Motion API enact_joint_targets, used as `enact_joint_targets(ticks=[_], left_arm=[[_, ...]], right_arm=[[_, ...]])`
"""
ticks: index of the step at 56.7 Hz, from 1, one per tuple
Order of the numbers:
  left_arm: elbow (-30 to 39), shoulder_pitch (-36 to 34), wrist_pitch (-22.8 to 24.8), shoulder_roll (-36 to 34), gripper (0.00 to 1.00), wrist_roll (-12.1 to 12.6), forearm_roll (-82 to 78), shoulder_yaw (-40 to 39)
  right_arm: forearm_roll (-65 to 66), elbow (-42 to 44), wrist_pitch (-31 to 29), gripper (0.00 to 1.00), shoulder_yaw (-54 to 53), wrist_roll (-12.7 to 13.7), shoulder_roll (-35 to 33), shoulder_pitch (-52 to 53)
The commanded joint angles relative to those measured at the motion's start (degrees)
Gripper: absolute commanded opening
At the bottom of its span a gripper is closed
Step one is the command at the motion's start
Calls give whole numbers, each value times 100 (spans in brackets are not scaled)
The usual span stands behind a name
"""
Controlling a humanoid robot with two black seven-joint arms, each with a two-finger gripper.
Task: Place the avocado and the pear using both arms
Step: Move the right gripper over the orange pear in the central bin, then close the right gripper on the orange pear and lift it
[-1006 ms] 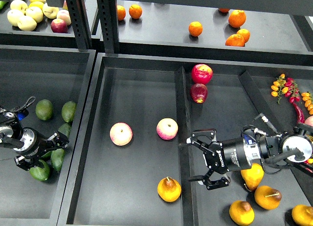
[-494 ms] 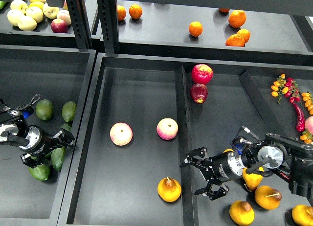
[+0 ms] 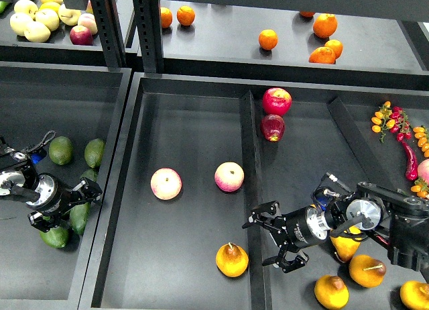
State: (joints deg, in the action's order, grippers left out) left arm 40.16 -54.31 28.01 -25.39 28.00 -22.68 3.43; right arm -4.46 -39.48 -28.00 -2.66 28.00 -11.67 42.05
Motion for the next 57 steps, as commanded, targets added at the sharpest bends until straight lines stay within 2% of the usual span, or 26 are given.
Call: enact_joint_targets(ticks=[1, 34, 49, 57], left_arm=[[0, -1, -1, -1, 98, 0, 9, 0], [0, 25, -1, 8, 98, 0, 9, 0], [0, 25, -1, 8, 98, 0, 9, 0], [-9, 25, -1, 34, 98, 0, 9, 0]], right_arm=[[-2, 125, 0, 100, -15, 0, 69, -4], [-2, 600, 0, 99, -288, 0, 394, -74], [7, 626, 0, 84, -305, 0, 403, -136], [7, 626, 0, 79, -305, 0, 447, -145]])
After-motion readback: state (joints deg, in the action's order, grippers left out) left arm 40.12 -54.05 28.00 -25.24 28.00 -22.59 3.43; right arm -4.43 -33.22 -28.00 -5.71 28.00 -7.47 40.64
